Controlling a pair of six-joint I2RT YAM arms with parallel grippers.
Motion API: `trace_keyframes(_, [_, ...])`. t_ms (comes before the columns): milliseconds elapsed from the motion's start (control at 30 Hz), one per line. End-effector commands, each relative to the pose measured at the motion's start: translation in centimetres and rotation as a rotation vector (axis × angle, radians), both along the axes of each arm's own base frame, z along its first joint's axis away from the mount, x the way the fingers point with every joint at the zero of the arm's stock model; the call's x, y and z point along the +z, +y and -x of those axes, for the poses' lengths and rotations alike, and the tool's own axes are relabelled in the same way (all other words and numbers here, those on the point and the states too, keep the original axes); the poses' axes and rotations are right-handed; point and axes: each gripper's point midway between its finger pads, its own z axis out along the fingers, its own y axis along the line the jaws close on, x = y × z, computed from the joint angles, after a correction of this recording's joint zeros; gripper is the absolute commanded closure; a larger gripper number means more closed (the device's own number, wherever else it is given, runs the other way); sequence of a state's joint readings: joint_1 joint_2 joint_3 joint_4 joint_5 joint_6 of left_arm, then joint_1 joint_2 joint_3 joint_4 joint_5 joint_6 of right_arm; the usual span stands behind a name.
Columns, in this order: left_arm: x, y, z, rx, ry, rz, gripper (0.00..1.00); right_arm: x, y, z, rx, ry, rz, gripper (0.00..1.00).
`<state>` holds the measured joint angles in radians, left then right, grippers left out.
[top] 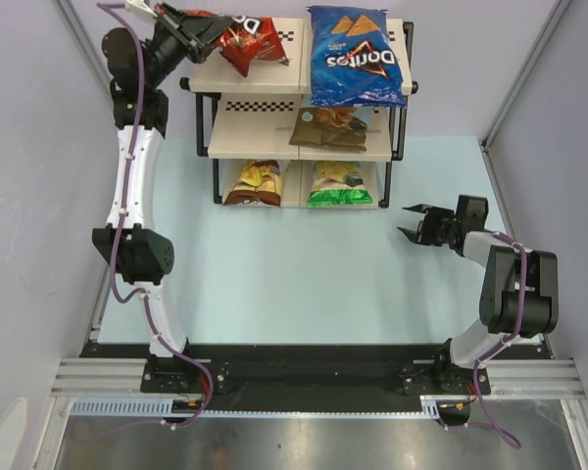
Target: Place and organize the chips bags onto the shelf
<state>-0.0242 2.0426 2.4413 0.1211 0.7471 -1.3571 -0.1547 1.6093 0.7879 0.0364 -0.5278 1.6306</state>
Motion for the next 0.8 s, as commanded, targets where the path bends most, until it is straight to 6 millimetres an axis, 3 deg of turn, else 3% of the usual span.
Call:
trace_keyframes(0, [1.4, 0.0, 0.9, 0.111, -0.060, 0.014, 1.00, 1.6, 0.4, -1.0, 0.026, -0.055, -0.021, 0.41])
trace_keyframes(67, [-1.8, -0.5, -0.4, 0.152, 0.009, -0.043, 1.00, 1.5, 0.4, -1.1, 0.026, -0.052, -0.026, 0.41])
trace_keyframes(100, [-1.7, -1.3, 0.6, 0.152, 0.009, -0.060, 1.00, 1.5, 0.4, -1.2, 0.025, -0.053, -0.031, 0.41])
trace_keyframes(133, [-3.5, -1.3, 0.0, 0.183, 0.051, -0.077, 1.00, 1.3, 0.5, -1.2, 0.028, -0.050, -0.033, 0.41])
trace_keyframes(367, [-9.5, -2.1, 1.1, 0.298, 0.191, -0.128, 1.00, 0.7, 1.6, -1.9, 0.040, -0.053, -0.067, 0.42])
trace_keyframes(500, [-10.8, -1.5, 0.6, 0.392, 0.246, -0.145, 1.00, 0.6, 2.4, -2.0, 0.058, -0.061, -0.071, 0.44])
trace_keyframes(767, [-9.1, 0.7, -1.1, 0.572, 0.265, -0.089, 1.00, -0.1, 3.6, -1.3, 0.094, -0.036, -0.061, 0.44])
